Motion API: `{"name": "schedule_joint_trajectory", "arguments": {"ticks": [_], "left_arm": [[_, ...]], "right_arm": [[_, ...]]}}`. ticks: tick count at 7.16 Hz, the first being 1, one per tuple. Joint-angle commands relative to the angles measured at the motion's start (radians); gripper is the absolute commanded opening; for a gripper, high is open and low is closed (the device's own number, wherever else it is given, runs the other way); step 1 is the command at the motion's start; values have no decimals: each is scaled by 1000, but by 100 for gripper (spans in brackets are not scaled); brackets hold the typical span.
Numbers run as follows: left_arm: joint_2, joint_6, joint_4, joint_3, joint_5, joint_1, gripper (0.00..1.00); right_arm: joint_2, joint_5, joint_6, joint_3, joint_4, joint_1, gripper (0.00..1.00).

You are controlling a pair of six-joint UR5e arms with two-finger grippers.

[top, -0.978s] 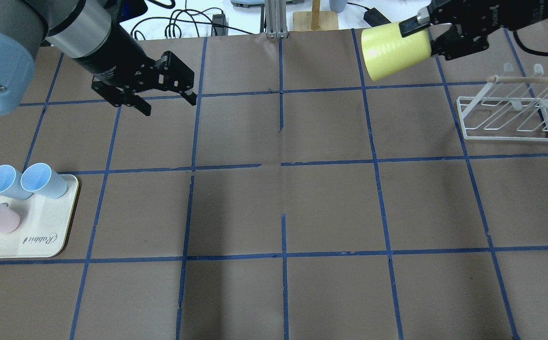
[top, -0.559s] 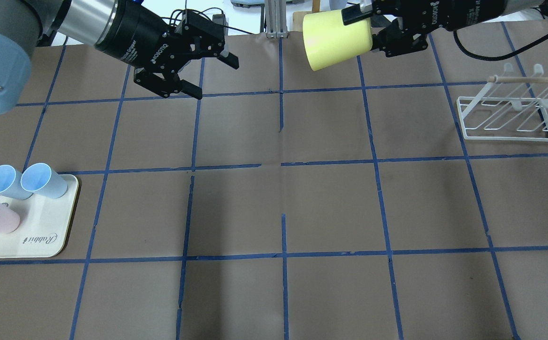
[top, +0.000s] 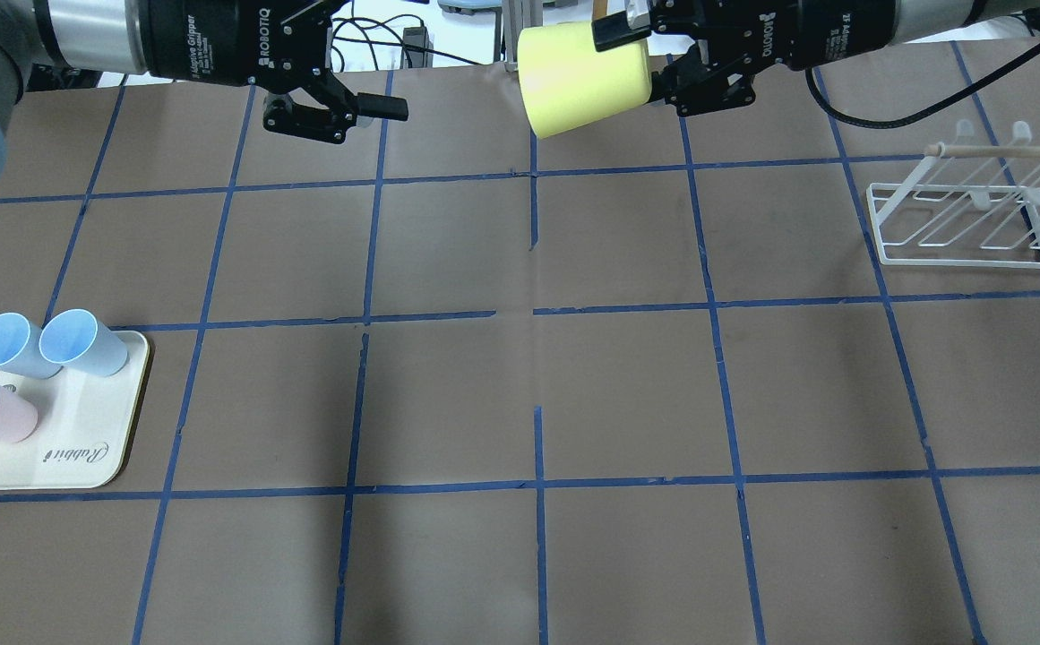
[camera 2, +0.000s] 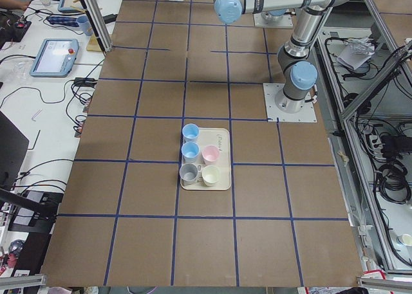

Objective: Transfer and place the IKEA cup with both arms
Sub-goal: 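Carry the yellow cup toward the left gripper while the left gripper approaches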

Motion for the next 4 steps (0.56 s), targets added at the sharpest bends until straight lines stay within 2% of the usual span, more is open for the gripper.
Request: {"name": "schedule_joint_trajectory", "arguments": {"ticks": [1,4], "left_arm": [[2,-28,5,-16,-124,-27,100],[-20,-23,14,-17,-143,-113,98]], "right_arm": [[1,10,-2,3,-8,21,54],[1,37,-2,2,-18,30,54]]}}
